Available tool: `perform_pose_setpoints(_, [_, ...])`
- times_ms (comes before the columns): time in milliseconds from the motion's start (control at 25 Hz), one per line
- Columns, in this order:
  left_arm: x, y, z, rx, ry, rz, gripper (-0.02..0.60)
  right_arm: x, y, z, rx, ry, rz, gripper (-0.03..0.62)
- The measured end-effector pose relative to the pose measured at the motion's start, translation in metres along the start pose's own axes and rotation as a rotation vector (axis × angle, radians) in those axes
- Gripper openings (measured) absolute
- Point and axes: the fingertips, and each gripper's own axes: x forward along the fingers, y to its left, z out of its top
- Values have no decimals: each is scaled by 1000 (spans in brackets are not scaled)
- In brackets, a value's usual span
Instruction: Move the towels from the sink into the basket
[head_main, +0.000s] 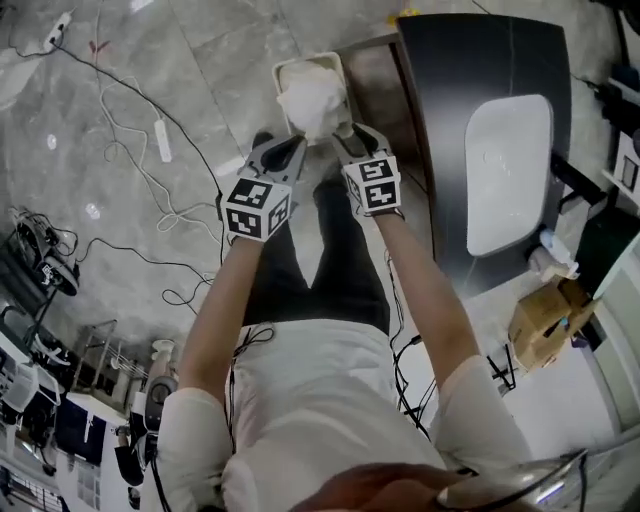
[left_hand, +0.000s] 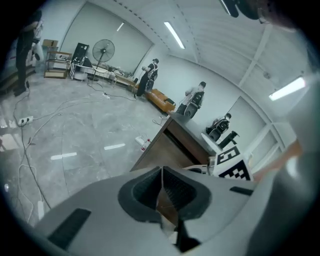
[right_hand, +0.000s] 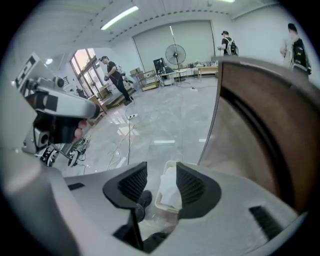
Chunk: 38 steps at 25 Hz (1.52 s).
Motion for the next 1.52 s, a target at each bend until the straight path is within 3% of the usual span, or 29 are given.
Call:
perform_pose_setpoints(160, [-44,-41,35,27,-21,-8,12,-86,9,48,17,-93,-51,139])
perform_pose_setpoints(320, [-80,-71,64,117,-5,-9,12,-154,11,82,41,-168,-88,91])
perform_pose_setpoints(520, [-131,-125,94,195,13,-39,12,-240,26,100,30,-222,-78,40])
perform_pose_setpoints(680, [-161,-156,136,256,-19,-55,12,-299,26,135,18,-306,-76,8])
perform_pose_setpoints(880, [-201,-196,153,234,-57,-78,12,-368,22,148,28,-342,-95,2])
perform_pose_setpoints(1200, [-235,-238,203,307,-191,-78,12,-469,18,190,1,-539,-149,2])
perform_pose_setpoints(1520, [-245,-271,240,359,-284,-88,12,-526,9,201,-23,-633,-217,2])
